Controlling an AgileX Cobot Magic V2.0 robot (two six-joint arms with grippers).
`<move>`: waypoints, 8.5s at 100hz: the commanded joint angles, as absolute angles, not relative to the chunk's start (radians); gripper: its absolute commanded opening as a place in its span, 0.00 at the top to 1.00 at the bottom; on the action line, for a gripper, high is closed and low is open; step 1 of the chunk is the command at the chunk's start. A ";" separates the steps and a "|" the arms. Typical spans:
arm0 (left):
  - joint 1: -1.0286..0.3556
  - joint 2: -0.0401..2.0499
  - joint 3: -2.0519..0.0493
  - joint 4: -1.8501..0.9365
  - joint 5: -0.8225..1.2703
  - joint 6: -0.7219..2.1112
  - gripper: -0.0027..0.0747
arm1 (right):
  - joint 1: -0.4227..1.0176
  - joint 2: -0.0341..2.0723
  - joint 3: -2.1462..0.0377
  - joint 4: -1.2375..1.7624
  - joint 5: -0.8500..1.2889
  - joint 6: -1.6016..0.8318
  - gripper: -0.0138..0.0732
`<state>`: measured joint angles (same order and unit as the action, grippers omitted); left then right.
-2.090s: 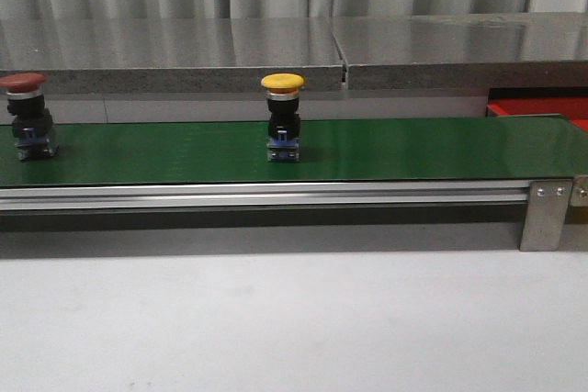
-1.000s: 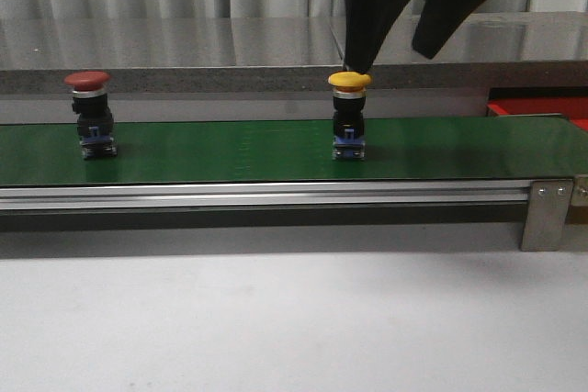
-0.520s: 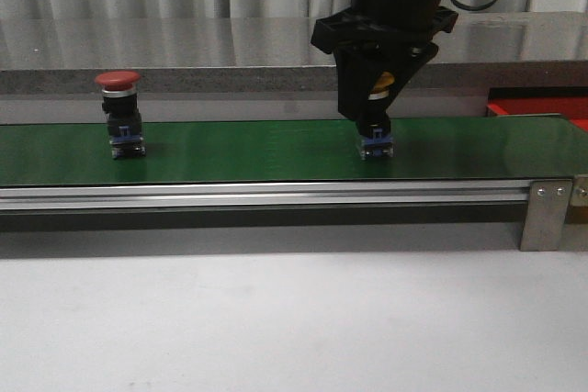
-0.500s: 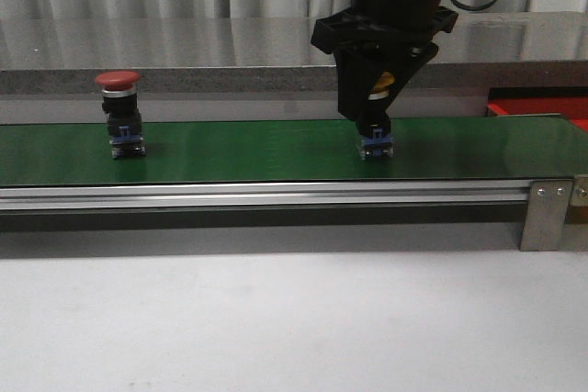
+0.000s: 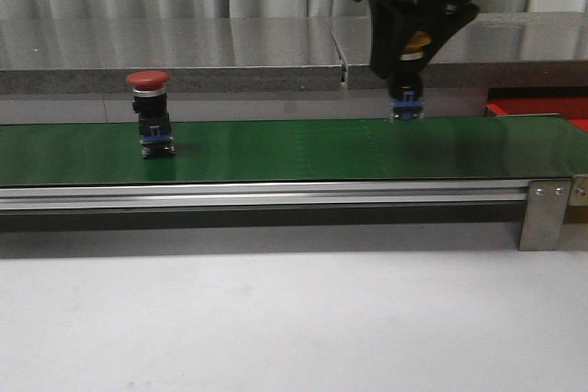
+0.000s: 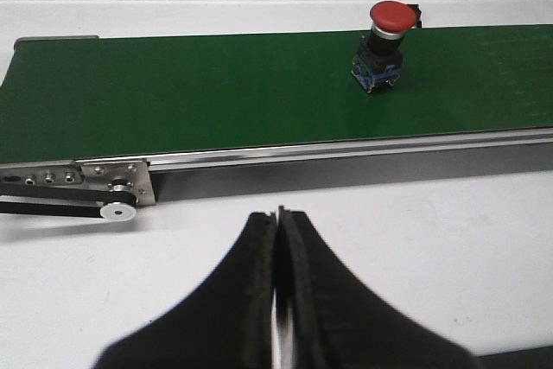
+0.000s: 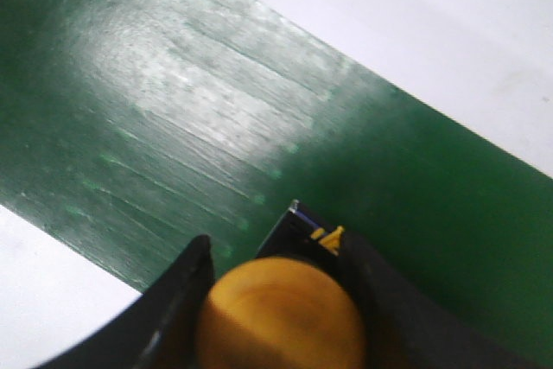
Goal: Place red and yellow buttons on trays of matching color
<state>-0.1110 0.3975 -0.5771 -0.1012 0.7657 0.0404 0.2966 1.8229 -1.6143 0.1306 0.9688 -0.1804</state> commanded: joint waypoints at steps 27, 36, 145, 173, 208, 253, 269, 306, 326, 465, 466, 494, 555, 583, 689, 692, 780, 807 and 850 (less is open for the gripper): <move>-0.119 0.403 -0.605 -0.110 0.694 0.038 0.99 | 0.066 1.583 -1.415 0.131 0.874 -0.172 0.51; -0.119 0.403 -0.605 -0.110 0.694 0.038 0.99 | -0.002 1.552 -1.374 0.131 0.871 -0.172 0.51; -0.119 0.403 -0.605 -0.110 0.694 0.038 0.99 | -0.265 1.693 -1.171 0.168 0.610 -0.168 0.23; -0.119 0.403 -0.605 -0.110 0.694 0.038 0.99 | -0.265 1.630 -1.171 0.168 0.598 -0.171 0.22; -0.119 0.403 -0.605 -0.110 0.694 0.038 0.99 | -0.169 1.485 -1.177 0.168 0.651 -0.226 0.15; -0.119 0.403 -0.605 -0.110 0.694 0.038 0.99 | 0.087 1.555 -1.391 0.169 0.919 -0.267 0.09; -0.119 0.403 -0.605 -0.110 0.694 0.038 0.99 | 0.188 1.622 -1.473 0.169 0.977 -0.277 0.09; -0.119 0.403 -0.605 -0.110 0.694 0.038 0.99 | 0.313 1.809 -1.691 0.169 1.119 -0.350 0.09; -0.119 0.403 -0.605 -0.110 0.694 0.038 0.99 | 0.336 1.867 -1.742 0.169 1.079 -0.367 0.09; -0.119 0.403 -0.605 -0.110 0.694 0.038 0.99 | -0.074 1.813 -1.748 0.129 0.890 -0.220 0.53; -0.119 0.403 -0.605 -0.110 0.694 0.038 0.99 | -0.081 1.813 -1.748 0.129 0.888 -0.220 0.53; -0.119 0.403 -0.605 -0.110 0.694 0.038 0.99 | -0.200 1.842 -1.748 0.129 0.851 -0.124 0.53; -0.119 0.403 -0.605 -0.110 0.694 0.038 0.99 | -0.243 2.114 -1.959 0.204 0.786 -0.104 0.53; -0.119 0.403 -0.605 -0.110 0.694 0.038 0.99 | -0.243 2.190 -2.029 0.237 0.817 -0.104 0.38; -0.119 0.403 -0.605 -0.110 0.694 0.038 0.99 | -0.094 1.694 -1.589 0.155 0.774 -0.351 0.92; -0.119 0.403 -0.605 -0.110 0.694 0.038 0.99 | -0.090 1.662 -1.554 0.154 0.765 -0.351 0.92; -0.119 0.403 -0.605 -0.137 0.686 0.038 0.99 | -0.082 0.742 -0.702 0.179 0.495 -0.351 0.92; -0.119 0.403 -0.605 -0.139 0.686 0.038 0.99 | -0.082 0.497 -0.550 0.196 0.495 -0.351 0.92; -0.096 0.475 -0.614 -0.123 0.681 -0.017 0.99 | -0.082 0.410 -0.512 0.196 0.479 -0.351 0.92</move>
